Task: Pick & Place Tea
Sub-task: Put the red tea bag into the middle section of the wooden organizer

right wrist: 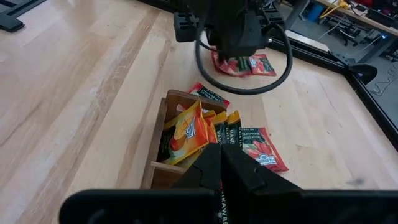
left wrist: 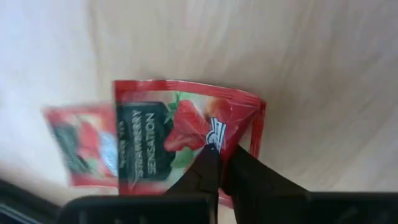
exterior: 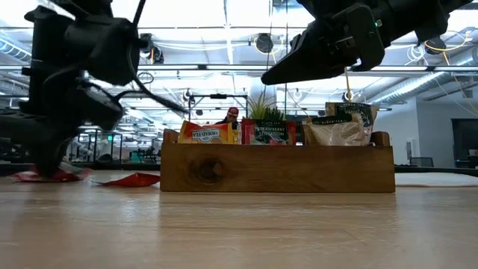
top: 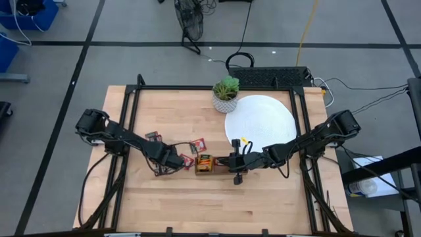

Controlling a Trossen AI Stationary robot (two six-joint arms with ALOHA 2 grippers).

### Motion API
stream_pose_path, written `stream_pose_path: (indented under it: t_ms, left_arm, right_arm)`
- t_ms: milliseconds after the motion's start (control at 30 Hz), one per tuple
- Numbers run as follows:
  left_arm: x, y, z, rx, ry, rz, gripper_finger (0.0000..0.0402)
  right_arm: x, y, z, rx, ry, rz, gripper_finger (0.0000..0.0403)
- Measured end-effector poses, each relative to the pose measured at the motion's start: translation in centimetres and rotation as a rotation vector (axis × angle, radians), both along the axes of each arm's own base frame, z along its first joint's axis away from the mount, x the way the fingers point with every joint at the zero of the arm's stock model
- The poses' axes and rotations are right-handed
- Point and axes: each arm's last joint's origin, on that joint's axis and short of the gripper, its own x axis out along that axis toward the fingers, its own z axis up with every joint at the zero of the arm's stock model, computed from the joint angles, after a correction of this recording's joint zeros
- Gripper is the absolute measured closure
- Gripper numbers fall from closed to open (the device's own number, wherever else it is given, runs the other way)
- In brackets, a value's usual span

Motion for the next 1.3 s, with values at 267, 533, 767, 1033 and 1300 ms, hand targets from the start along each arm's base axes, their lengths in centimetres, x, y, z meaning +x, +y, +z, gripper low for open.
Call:
stream_pose_path:
  t_ms: [267,533,767,1033,1300]
  left_arm:
    - [1.8,-1.5,4.0,0.328,-0.074,-0.310,0.0389]
    - [4.4,-3.0,6.1,0.750,-0.145,-0.760,0.0389]
    - [6.1,-3.3,5.9,0.910,-0.108,-0.941,0.0389]
    - [7.7,-4.0,6.5,0.906,-0.198,-1.014,0.0389]
    - [8.1,-3.1,6.5,0.886,-0.190,-1.005,0.0389]
  right_arm:
    - [0.4,-0.5,0.6,0.014,-0.066,-0.014,0.0403]
    - [1.6,-5.4,1.6,0.136,-0.219,-0.187,0.0399]
    - [2.0,-11.2,1.5,0.426,-0.218,-0.071,0.0326]
    - [2.8,-13.4,1.0,0.513,-0.325,-0.021,0.0238]
    - [3.4,-13.0,0.2,0.544,-0.355,0.046,0.0228]
